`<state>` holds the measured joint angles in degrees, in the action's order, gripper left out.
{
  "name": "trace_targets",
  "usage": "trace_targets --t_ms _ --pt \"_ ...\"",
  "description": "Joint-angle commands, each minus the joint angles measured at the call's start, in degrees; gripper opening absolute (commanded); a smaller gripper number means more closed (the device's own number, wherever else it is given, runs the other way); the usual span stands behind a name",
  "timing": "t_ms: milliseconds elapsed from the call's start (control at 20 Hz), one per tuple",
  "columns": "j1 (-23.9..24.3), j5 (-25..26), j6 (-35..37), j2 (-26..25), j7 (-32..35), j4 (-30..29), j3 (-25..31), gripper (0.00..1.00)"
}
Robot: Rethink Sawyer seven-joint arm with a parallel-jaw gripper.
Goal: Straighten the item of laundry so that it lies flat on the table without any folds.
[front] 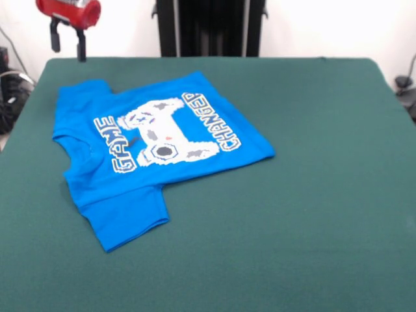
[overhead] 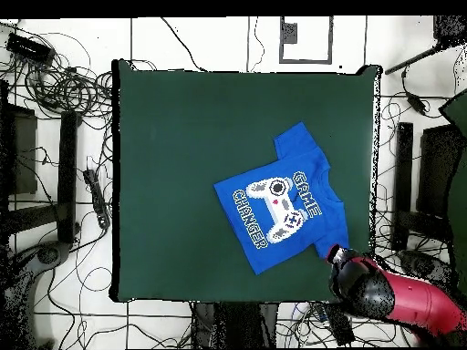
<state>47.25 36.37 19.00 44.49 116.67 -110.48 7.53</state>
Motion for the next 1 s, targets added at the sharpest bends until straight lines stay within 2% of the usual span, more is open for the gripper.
trace_targets --t_ms 50,650,1000 --pt "-1.5 -4.9 8.6 3.1 -6.3 -4.1 10.5 1.0" --pt "-2.9 -6.5 9.5 4.7 -3.4 -4.5 11.2 1.0" --pt "-6.2 -7.3 6.8 4.3 1.0 -4.6 10.3 1.0"
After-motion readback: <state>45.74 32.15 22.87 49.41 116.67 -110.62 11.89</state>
